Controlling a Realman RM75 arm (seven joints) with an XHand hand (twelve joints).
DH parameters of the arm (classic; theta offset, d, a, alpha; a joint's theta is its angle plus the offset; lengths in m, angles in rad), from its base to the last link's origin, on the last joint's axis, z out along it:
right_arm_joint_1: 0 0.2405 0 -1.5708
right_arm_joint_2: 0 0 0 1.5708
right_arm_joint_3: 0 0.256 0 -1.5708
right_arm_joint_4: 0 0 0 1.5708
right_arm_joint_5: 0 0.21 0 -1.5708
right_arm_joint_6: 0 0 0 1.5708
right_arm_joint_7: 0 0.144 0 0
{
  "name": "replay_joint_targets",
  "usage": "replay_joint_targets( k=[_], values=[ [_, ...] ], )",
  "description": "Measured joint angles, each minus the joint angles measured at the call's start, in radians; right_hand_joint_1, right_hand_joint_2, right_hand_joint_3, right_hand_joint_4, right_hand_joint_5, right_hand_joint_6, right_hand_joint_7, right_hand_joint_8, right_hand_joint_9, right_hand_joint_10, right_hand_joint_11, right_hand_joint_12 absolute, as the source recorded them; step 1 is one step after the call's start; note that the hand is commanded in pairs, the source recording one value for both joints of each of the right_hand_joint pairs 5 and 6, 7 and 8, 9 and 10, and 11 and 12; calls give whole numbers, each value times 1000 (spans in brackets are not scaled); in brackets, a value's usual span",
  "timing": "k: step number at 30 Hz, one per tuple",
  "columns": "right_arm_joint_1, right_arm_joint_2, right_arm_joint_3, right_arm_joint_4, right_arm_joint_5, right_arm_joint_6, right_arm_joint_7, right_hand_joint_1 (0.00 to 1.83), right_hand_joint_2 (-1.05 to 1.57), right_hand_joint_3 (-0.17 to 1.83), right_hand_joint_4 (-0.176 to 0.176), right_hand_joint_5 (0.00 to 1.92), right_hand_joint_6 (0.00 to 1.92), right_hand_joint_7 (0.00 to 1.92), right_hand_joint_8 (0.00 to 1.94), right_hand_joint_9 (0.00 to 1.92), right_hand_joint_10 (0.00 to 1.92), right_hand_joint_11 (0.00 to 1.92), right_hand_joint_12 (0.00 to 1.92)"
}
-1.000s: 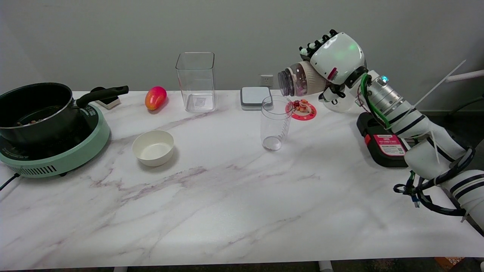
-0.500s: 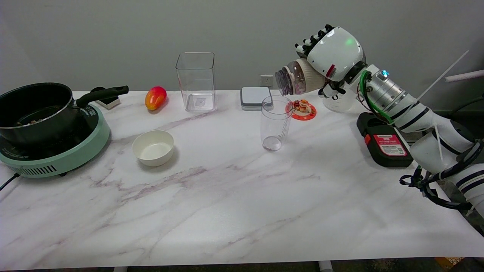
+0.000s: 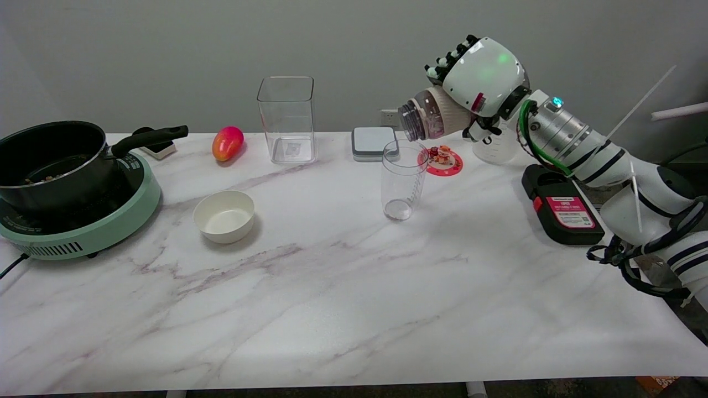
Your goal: Pour the contents of the bottle into the measuring cup.
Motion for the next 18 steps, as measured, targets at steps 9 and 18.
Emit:
replay_joint_targets(
  k=[9, 18],
  values=[
    [24, 4, -17, -3, -59, -19, 55, 1312, 1398, 443, 0, 1920, 1920, 1868, 1868, 1655, 1655, 1451, 1451],
    [43, 6, -27, -6, -113, -33, 85, 1310, 1380, 463, 0, 1920, 1920, 1859, 1859, 1643, 1643, 1437, 1437]
  ],
)
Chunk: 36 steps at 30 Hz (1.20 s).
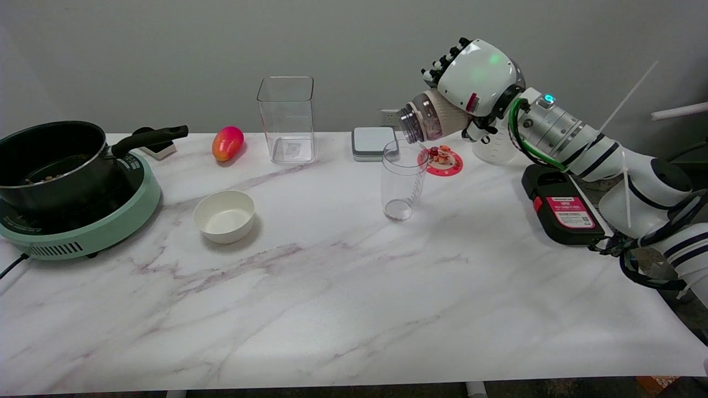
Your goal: Pour the contents of the bottle into the measuring cup.
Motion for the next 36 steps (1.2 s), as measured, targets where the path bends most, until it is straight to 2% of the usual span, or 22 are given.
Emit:
replay_joint_targets(
  k=[19, 36],
  values=[
    [27, 11, 4, 9, -106, 7, 53, 1323, 1357, 503, 0, 1920, 1920, 1853, 1853, 1634, 1634, 1413, 1413],
    [65, 44, 11, 32, -235, 49, 166, 1298, 1397, 469, 0, 1920, 1920, 1866, 1866, 1647, 1647, 1420, 1420]
  ],
)
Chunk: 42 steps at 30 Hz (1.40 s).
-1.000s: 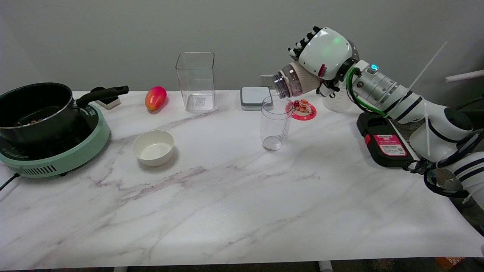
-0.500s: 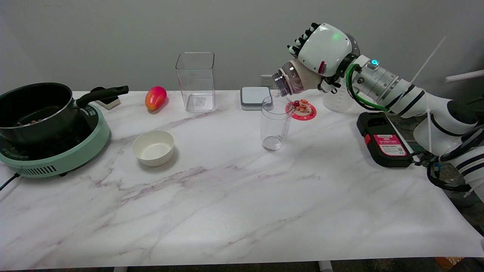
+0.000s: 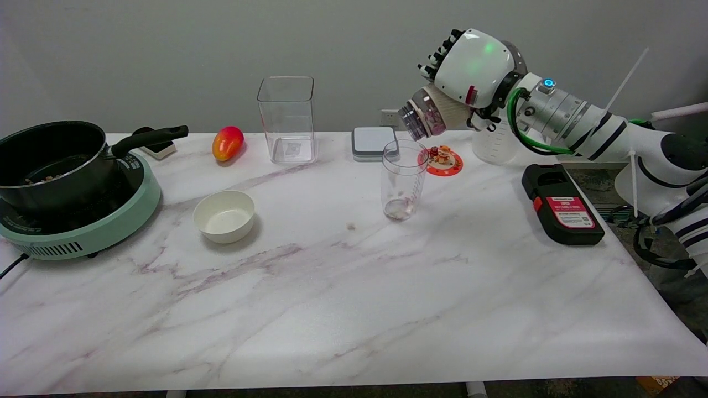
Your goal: Pour the contents of the bottle into the measuring cup.
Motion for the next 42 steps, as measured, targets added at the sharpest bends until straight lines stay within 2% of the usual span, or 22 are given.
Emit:
replay_joint_targets(
  k=[42],
  values=[
    [66, 14, -44, -36, -96, -3, 73, 1293, 1422, 437, 0, 1920, 1920, 1878, 1878, 1654, 1654, 1427, 1427]
  ],
)
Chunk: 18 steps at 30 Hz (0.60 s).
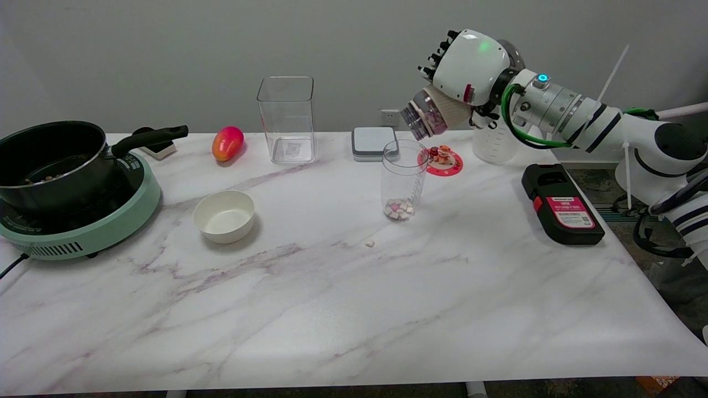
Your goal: Pour the contents of the bottle into the measuring cup.
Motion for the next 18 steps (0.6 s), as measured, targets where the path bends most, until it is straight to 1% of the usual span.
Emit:
replay_joint_targets(
  k=[18],
  values=[
    [-27, 2, 12, 18, -33, -8, 3, 1275, 1459, 409, 0, 1920, 1920, 1885, 1885, 1662, 1662, 1434, 1434]
  ],
)
